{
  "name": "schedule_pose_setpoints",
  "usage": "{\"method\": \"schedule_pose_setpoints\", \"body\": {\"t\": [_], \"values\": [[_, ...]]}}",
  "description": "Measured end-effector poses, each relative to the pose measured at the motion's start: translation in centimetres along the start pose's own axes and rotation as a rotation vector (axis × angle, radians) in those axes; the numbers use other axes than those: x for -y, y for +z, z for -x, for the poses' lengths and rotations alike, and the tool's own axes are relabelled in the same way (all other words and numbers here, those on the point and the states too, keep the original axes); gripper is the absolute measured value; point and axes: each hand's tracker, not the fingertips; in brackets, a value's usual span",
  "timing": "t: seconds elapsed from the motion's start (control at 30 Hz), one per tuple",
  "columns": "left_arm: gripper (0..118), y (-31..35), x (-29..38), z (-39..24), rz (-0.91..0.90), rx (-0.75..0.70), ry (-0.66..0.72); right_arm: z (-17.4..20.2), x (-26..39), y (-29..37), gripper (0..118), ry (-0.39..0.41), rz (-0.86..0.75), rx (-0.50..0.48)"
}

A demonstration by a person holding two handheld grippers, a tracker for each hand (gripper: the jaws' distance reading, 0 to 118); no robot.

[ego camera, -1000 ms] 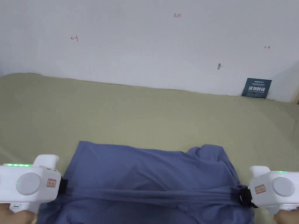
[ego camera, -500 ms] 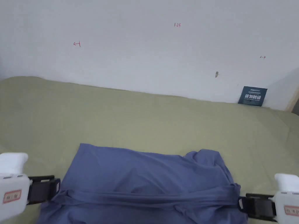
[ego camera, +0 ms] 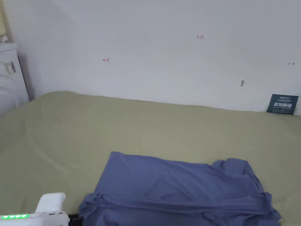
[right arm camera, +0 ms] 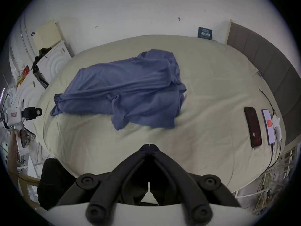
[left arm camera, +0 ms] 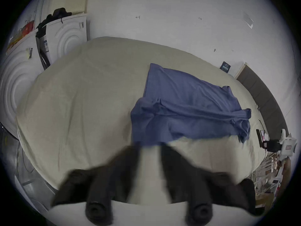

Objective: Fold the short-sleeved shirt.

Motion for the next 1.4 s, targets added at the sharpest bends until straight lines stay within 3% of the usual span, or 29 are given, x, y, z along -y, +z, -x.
{"method": "schedule_pose_setpoints", "body": {"t": [0.03,0.07,0.23,0.27,0.3,0.33,0.37,0.47,0.5,0.53,0.57,0.6,0.8,0.83,0.87,0.9,0.93,0.97,1.0,1.07,1.4], "values": [[109,-0.9,-0.6,0.0,-0.002,-0.001,0.005,-0.2,-0.3,0.1,0,0.001,-0.010,0.003],[115,-1.9,-1.3,0.0,0.018,0.000,0.010,-0.3,-0.7,0.0,0,0.001,-0.012,0.006],[111,-7.0,-3.0,0.2,0.068,0.003,0.077,-1.7,-1.6,-0.3,0,-0.016,-0.010,0.037],[95,-7.9,-3.1,0.1,0.108,0.001,0.084,-2.0,-1.9,-0.5,0,-0.026,-0.005,0.046],[67,-8.4,-3.1,-0.1,0.138,-0.002,0.084,-2.4,-2.1,-0.8,0,-0.037,-0.003,0.047],[28,-8.5,-3.1,-0.5,0.146,-0.006,0.084,-2.8,-2.4,-1.3,0,-0.049,-0.002,0.052],[3,-8.3,-2.6,-1.3,0.133,0.000,0.078,-3.1,-2.9,-1.9,7,-0.060,-0.003,0.069],[3,-8.7,-2.3,-2.0,0.102,-0.009,0.027,-4.2,-4.3,-4.3,54,-0.062,-0.008,0.080],[3,-8.6,-2.1,-2.0,0.114,-0.003,0.030,-4.7,-4.7,-5.5,54,-0.061,-0.008,0.023],[3,-8.7,-2.0,-1.8,0.118,0.008,0.042,-5.0,-5.0,-6.7,90,-0.057,0.011,-0.008],[3,-8.8,-2.0,-1.6,0.114,0.031,0.068,-5.1,-5.4,-7.8,114,-0.064,0.010,0.007],[3,-8.6,-2.0,-1.5,0.110,0.030,0.071,-5.1,-5.6,-8.8,114,-0.065,0.011,0.013],[3,-8.4,-2.8,-0.9,0.107,0.010,0.044,-4.9,-7.7,-14.3,101,-0.134,0.108,0.027],[3,-8.3,-2.8,-0.9,0.105,0.011,0.049,-4.7,-7.9,-14.7,86,-0.135,0.123,0.020],[2,-8.3,-2.9,-0.9,0.105,0.014,0.049,-4.6,-7.8,-14.9,53,-0.129,0.154,0.016],[2,-8.0,-3.2,-0.9,0.102,0.016,0.045,-4.4,-7.8,-15.2,39,-0.110,0.200,0.026],[2,-7.9,-3.3,-0.9,0.098,0.019,0.037,-3.9,-7.9,-14.9,28,-0.063,0.200,0.105],[2,-7.8,-3.3,-0.9,0.100,0.025,0.026,-3.9,-7.9,-14.4,7,-0.036,0.169,0.062],[2,-7.7,-3.4,-0.9,0.099,0.024,0.017,-3.9,-8.1,-13.9,7,-0.047,0.162,-0.002],[2,-7.1,-3.7,-0.9,0.093,0.018,-0.002,-3.1,-8.5,-12.7,7,-0.041,0.143,0.052],[2,-1.2,-4.9,0.6,0.036,0.060,-0.040,-4.1,-9.1,-4.0,7,-0.049,0.057,-0.087]]}}
